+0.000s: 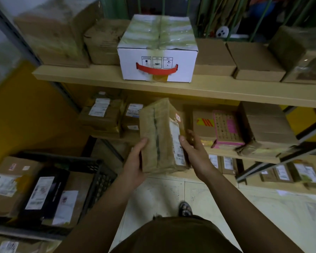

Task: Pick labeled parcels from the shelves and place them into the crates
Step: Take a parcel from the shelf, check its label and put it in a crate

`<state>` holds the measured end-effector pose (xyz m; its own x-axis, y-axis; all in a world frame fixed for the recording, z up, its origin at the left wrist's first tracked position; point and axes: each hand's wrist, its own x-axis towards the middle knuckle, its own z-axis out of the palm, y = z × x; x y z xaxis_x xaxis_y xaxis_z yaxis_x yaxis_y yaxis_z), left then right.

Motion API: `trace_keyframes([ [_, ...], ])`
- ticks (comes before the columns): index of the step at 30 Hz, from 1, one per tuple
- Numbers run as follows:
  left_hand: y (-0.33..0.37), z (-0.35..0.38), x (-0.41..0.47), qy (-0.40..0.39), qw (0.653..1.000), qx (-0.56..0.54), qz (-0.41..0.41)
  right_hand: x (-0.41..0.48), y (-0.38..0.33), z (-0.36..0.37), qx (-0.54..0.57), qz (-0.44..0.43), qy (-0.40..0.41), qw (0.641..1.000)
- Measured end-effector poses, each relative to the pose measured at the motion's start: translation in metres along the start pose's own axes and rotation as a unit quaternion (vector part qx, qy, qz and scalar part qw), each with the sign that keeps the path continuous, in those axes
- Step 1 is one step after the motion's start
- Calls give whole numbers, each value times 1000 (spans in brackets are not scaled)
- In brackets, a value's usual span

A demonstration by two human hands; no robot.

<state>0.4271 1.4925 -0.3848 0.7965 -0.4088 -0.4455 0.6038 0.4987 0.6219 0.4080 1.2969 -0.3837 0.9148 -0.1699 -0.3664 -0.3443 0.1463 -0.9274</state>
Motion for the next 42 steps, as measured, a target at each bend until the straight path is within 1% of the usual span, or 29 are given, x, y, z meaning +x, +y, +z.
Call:
trace_keyframes([
  [2, 2, -5, -2, 3, 1000, 5, 10, 2, 3, 3, 50, 37, 1, 998],
  [4, 4, -14, 0, 33, 996, 59, 65, 3, 4, 5, 34, 28, 13, 999],
  [6, 8, -21, 0, 80, 979, 141, 126, 2, 3, 6, 16, 10, 32, 999],
  [8, 12, -23, -2, 104, 957, 222, 158, 2, 4, 7, 11, -3, 37, 999],
  [9, 13, -23, -3, 110, 951, 239, 163, 0, 4, 7, 10, -5, 36, 999],
  [13, 15, -11, -11, 95, 967, 198, 131, -5, 4, 11, 2, -26, 33, 999],
  [17, 16, -13, -10, 77, 964, 217, 132, -7, 7, 10, 4, -41, 19, 999],
  [25, 12, -23, -2, 96, 976, 151, 121, -6, 2, 3, 10, -45, -17, 999],
  [29, 9, -28, 7, 101, 979, 136, 113, -4, 4, 0, 13, -43, -28, 999],
  [32, 7, -28, 12, 111, 978, 131, 117, -3, 15, -5, 12, -3, -51, 999],
  [36, -1, -28, 17, 122, 979, 118, 110, -7, 36, -17, 18, 95, -84, 992],
  [38, -5, -29, 19, 122, 979, 125, 102, -11, 50, -17, 67, 148, -75, 984],
  [40, -9, -29, 25, 126, 978, 139, 95, -13, 62, -13, 141, 192, -60, 969],
  [42, -12, -29, 33, 135, 976, 145, 91, -15, 69, -5, 230, 200, -68, 950],
])
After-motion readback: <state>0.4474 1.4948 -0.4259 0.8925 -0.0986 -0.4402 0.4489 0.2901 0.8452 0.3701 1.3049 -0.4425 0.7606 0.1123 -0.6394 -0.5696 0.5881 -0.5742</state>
